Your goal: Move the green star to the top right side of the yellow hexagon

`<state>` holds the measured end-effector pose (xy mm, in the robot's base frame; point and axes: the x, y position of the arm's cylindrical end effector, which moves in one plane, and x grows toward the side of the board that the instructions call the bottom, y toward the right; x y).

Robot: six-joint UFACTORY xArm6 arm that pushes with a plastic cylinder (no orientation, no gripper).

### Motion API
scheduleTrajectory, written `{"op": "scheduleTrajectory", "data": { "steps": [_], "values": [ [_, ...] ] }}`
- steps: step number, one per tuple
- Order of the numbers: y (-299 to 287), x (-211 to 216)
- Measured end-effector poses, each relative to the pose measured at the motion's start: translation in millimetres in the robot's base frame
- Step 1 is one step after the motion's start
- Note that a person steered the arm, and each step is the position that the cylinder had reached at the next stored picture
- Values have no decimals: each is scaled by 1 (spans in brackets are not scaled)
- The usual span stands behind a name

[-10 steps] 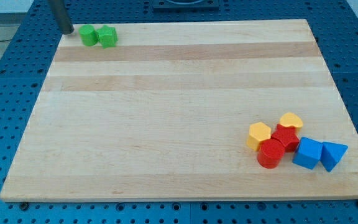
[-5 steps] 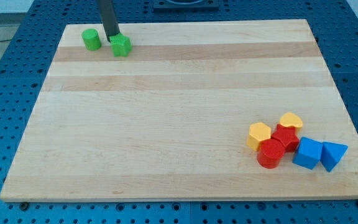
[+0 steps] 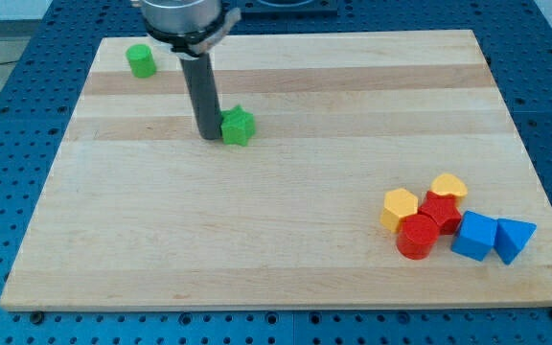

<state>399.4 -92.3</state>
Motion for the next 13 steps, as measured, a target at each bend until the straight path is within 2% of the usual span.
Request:
{"op": "scheduleTrajectory", "data": {
  "steps": [2,4,7,9,13],
  "values": [
    [26,-19],
    [77,-27],
    [159,13],
    [197,46],
    [265,79]
  ]
}}
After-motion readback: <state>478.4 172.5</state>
